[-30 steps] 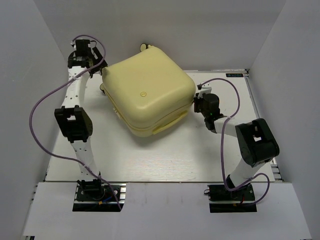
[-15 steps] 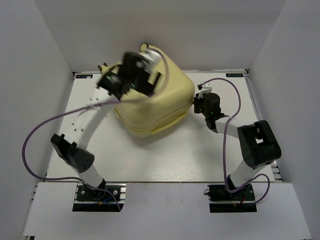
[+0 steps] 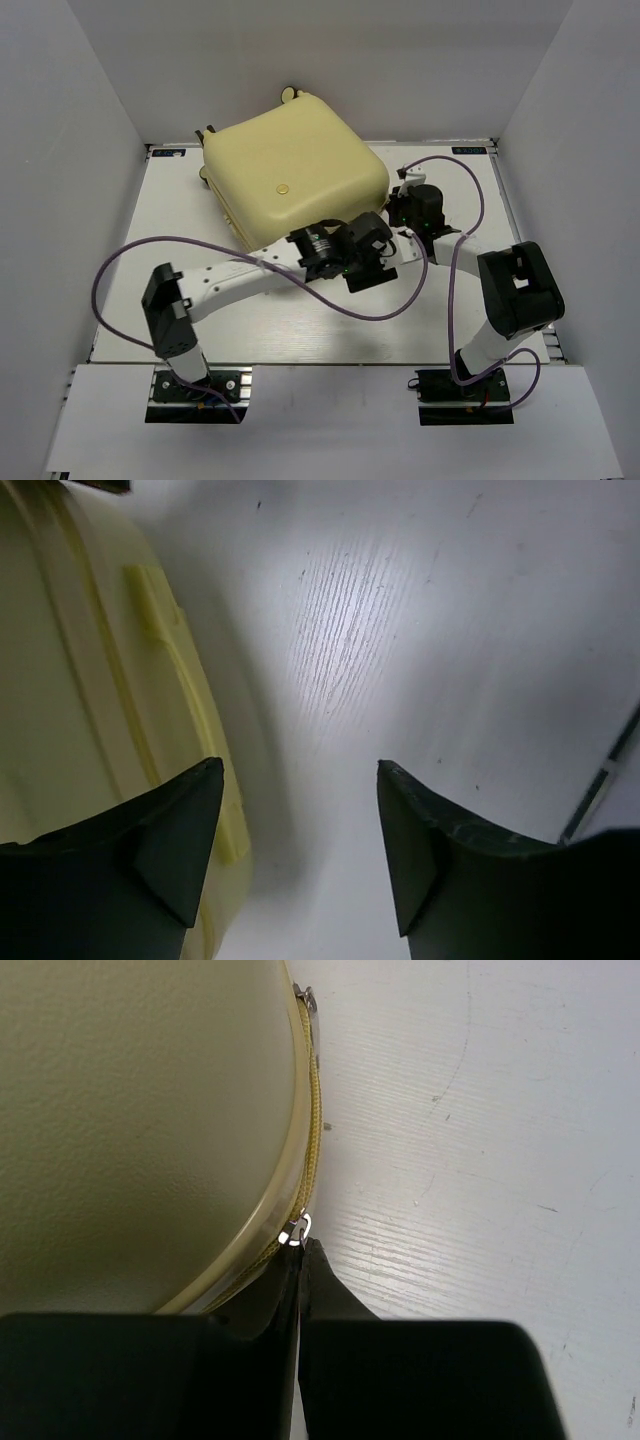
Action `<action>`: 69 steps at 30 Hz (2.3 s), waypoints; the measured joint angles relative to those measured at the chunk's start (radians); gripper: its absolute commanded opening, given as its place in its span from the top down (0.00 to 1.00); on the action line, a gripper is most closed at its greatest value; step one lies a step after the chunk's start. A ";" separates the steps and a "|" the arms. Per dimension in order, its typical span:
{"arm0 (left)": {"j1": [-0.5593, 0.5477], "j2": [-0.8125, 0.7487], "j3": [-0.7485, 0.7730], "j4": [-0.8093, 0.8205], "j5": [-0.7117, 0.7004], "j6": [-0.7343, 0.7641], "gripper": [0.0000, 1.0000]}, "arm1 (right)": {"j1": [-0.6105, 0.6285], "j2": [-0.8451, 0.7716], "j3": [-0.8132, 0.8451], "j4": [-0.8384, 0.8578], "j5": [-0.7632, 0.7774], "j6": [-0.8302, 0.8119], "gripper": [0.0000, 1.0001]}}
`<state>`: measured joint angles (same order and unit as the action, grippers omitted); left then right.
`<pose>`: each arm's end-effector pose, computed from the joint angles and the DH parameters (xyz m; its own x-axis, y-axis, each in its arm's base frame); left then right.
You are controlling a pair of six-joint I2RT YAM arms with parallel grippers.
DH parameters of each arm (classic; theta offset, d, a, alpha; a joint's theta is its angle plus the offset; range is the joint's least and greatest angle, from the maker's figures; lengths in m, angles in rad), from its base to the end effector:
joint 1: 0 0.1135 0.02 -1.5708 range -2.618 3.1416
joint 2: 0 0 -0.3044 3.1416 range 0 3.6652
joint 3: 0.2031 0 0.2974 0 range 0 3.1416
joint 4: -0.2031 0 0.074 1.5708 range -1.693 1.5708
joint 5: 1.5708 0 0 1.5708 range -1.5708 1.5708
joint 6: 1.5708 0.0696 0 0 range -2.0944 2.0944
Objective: Pack the luggage
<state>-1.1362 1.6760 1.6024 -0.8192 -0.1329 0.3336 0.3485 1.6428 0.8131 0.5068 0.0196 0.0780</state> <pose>0.1922 -0.3921 0.3433 -0.0269 0.8288 -0.5589 0.9238 0.2342 0.3029 0.3942 0.1418 0.1972 -0.3226 -0.0343 -0.9459 -0.2997 0.9516 0.0677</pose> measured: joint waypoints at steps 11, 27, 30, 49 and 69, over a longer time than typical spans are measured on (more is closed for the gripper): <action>0.049 0.248 -0.114 0.198 -0.254 -0.089 0.40 | -0.022 -0.004 0.001 -0.012 -0.068 0.011 1.00; 0.089 0.264 -0.178 0.349 -0.484 -0.101 0.41 | -0.045 -0.006 0.001 -0.021 -0.135 0.016 1.00; 0.102 0.296 -0.177 0.354 -0.468 -0.140 0.44 | -0.047 -0.008 0.001 -0.025 -0.151 0.016 1.00; 0.202 0.112 -0.486 0.587 -0.327 -0.325 1.00 | -0.021 0.036 0.069 -0.087 -0.140 0.091 1.00; 0.243 -0.014 -0.592 0.556 -0.264 -0.404 1.00 | -0.021 0.280 0.109 0.391 -0.248 -0.001 1.00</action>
<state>-0.8936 1.6623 1.0100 -0.2630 -0.3973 -0.0700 0.3271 1.9232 0.9218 0.8974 -0.2287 0.0772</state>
